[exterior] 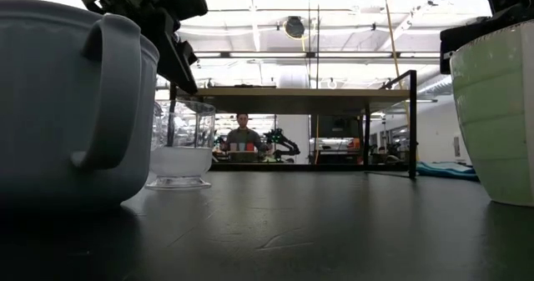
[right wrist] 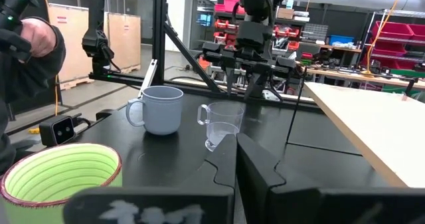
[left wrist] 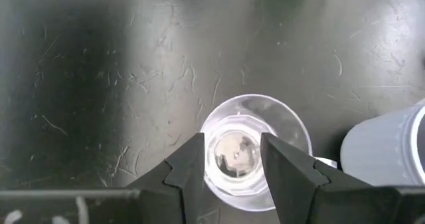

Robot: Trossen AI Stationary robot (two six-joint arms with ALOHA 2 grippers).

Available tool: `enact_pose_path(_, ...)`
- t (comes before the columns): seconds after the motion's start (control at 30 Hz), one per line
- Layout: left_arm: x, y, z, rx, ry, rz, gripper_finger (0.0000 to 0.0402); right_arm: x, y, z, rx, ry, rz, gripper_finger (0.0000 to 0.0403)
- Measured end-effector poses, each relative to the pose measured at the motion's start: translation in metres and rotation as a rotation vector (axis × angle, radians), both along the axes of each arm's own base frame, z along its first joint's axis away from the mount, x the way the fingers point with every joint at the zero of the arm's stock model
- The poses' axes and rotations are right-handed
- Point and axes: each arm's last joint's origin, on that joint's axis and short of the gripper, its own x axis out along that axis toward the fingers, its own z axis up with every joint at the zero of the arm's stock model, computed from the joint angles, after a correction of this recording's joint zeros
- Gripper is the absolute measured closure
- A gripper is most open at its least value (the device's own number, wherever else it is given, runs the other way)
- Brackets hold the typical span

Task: Stack small to large cups/mugs on shelf
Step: Put the transparent mug on the shelf

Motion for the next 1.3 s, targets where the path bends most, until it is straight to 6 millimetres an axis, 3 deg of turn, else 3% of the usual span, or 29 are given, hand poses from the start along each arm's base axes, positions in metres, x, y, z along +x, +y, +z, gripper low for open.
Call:
enact_pose_path(0.47, 0.009, -0.01, -0.02, 0.032, 0.056, -0.017, 0.0252, 0.0, 0.0, 0.0, 0.0, 0.002, 0.0, 0.0403)
enact_pose_path(1.3, 0.01, -0.009, -0.016, 0.06, 0.012, -0.041, 0.0252, 0.0, 0.0, -0.001, -0.001, 0.007, 0.0, 0.0403)
